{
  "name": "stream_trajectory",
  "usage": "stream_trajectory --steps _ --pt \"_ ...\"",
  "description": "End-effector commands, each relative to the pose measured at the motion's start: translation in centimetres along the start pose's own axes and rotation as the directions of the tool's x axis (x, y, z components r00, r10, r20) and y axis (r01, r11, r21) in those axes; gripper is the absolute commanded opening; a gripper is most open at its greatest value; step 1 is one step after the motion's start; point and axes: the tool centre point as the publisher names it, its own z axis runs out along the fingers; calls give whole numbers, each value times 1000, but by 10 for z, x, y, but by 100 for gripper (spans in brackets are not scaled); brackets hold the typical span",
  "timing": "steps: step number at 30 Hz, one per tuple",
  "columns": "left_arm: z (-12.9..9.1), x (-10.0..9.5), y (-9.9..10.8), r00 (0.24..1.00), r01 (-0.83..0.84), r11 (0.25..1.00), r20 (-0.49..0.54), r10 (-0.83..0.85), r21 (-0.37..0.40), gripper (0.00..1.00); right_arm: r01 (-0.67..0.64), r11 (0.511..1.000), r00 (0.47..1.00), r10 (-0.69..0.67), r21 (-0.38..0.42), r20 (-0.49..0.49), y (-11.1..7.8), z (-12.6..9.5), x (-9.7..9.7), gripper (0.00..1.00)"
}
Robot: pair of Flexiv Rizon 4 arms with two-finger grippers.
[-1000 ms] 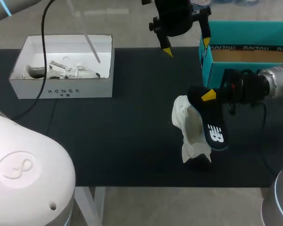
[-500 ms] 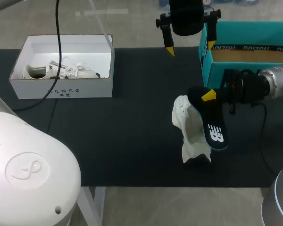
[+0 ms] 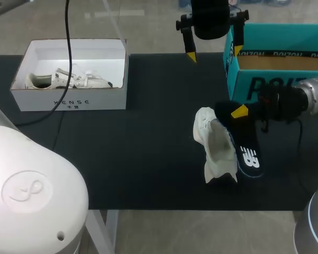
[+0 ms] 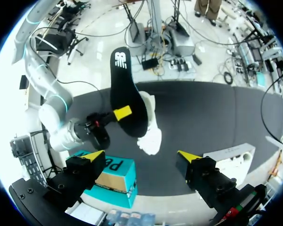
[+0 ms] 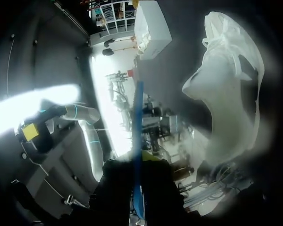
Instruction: Take the shoe out of the shoebox, open the shoe tongue, remove and reinsert the insole, then place the shoe into the shoebox
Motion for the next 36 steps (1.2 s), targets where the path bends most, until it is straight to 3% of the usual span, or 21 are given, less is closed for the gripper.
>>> stream_trajectory --steps 1,30,36 --pt "0 1 0 1000 -1 1000 0 1 -3 100 -8 999 1000 7 38 12 14 7 -1 0" --pt "0 1 0 1000 -1 1000 0 1 -3 100 -8 999 1000 7 38 12 14 7 -1 0" --pt "-7 20 -18 921 -16 999 390 -5 50 100 -8 999 1000 7 38 12 14 7 -1 0"
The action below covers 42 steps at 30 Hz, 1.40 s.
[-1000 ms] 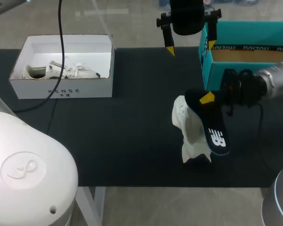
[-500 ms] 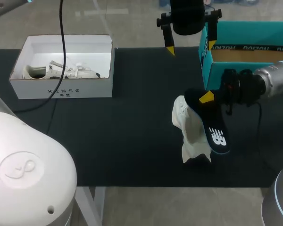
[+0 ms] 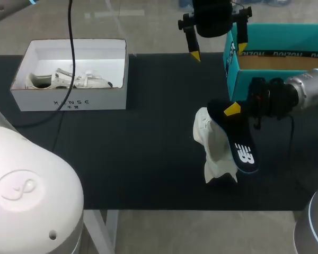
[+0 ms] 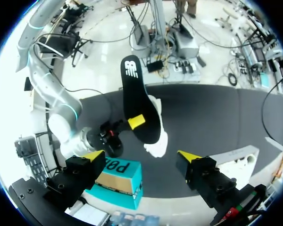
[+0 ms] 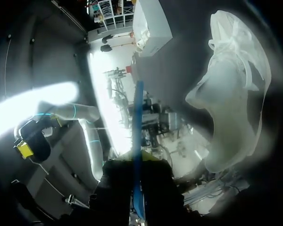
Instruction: Take the shoe out of the shoebox, open the shoe tongue, remove and reinsert the insole, then place the shoe into the shoebox
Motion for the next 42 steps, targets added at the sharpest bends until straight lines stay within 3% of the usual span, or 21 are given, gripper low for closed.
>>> stream_trajectory --steps 1,6,13,20,26,29,35,37,39,42 --pt "1 36 -11 919 -25 999 394 15 20 100 0 1000 1000 0 -1 1 0 0 0 0" --pt "6 61 -13 816 20 1000 578 -30 24 100 0 1000 1000 0 -1 1 0 0 0 0" --pt "25 82 -14 604 -2 997 795 -60 77 100 0 1000 1000 0 -1 1 0 0 0 0" --pt "47 72 -21 425 8 1000 905 -24 22 100 0 1000 1000 0 -1 1 0 0 0 0" --pt "71 57 -20 344 87 996 937 -55 27 100 0 1000 1000 0 -1 1 0 0 0 0" --pt "81 45 -25 338 125 992 939 -68 26 100 0 1000 1000 0 -1 1 0 0 0 0" --pt "96 20 -46 278 206 979 959 -56 -3 100 0 1000 1000 0 -1 1 0 0 0 0" --pt "100 22 -55 257 243 970 964 -60 -4 100 0 1000 1000 0 -1 1 0 0 0 0" --pt "101 28 -64 283 286 958 957 -61 -24 100 0 1000 1000 0 -1 1 0 0 0 0" --pt "94 52 -74 321 364 930 943 -84 -41 100 0 1000 1000 0 -1 1 0 0 0 0"
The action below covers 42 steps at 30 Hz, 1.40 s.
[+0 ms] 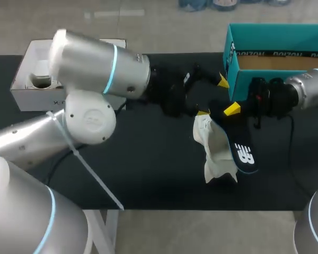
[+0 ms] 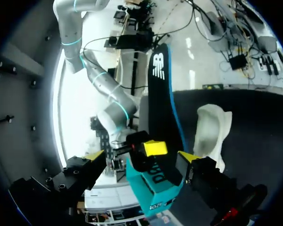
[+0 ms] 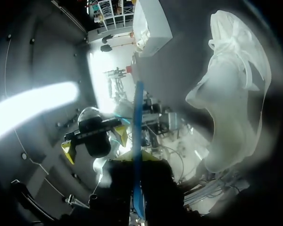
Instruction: Take the shoe out of the shoebox, open the shoe tongue, remove and reinsert the insole, then place the shoe into the shoebox
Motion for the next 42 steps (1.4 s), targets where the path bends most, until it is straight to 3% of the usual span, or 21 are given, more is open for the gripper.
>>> stream_trajectory --steps 1,6,9,15,28,36,42 --pt "-43 18 -21 953 46 983 304 11 -180 100 0 1000 1000 0 -1 1 0 0 0 0" --pt "-91 20 -21 971 43 963 237 22 -265 100 0 1000 1000 0 -1 1 0 0 0 0" --pt "-94 21 -21 973 40 969 232 18 -245 100 0 1000 1000 0 -1 1 0 0 0 0" --pt "-66 29 -16 967 55 992 254 -25 -114 100 0 1000 1000 0 -1 1 0 0 0 0" --pt "-11 34 -3 963 44 998 265 -54 45 100 0 1000 1000 0 -1 1 0 0 0 0" --pt "20 34 0 958 43 994 277 -68 96 100 0 1000 1000 0 -1 1 0 0 0 0" --pt "34 30 -8 960 25 995 274 -52 100 100 0 1000 1000 0 -1 1 0 0 0 0"
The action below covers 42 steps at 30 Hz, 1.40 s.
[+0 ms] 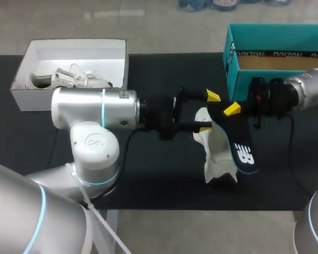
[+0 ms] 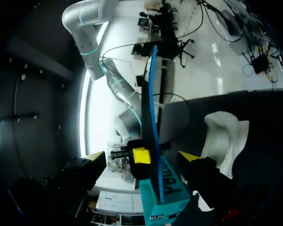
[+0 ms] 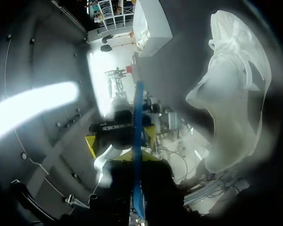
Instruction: Take the shoe out of the shoebox, open the shoe tongue, remove and reinsert the insole, then place the shoe into the shoebox
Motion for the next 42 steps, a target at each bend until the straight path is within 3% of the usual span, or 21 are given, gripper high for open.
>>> stream_trajectory --steps 1,13,28,29,32,35,37,42 --pt "21 0 -2 1000 -14 1000 -4 14 -16 100 0 1000 1000 0 -1 1 0 0 0 0" --pt "28 2 -30 999 -25 999 24 26 -38 100 0 1000 1000 0 -1 1 0 0 0 0" --pt "21 -1 -44 1000 -19 996 23 21 -85 99 0 1000 1000 0 -1 1 0 0 0 0" --pt "20 -1 -45 1000 -19 996 22 21 -88 97 0 1000 1000 0 -1 1 0 0 0 0" --pt "17 0 -44 1000 -14 995 20 16 -96 75 0 1000 1000 0 -1 1 0 0 0 0" --pt "17 2 -40 1000 -8 995 13 9 -102 71 0 1000 1000 0 -1 1 0 0 0 0" --pt "19 3 -39 1000 -7 995 11 8 -101 59 0 1000 1000 0 -1 1 0 0 0 0" --pt "25 4 -34 1000 -2 996 19 4 -91 60 0 1000 1000 0 -1 1 0 0 0 0"
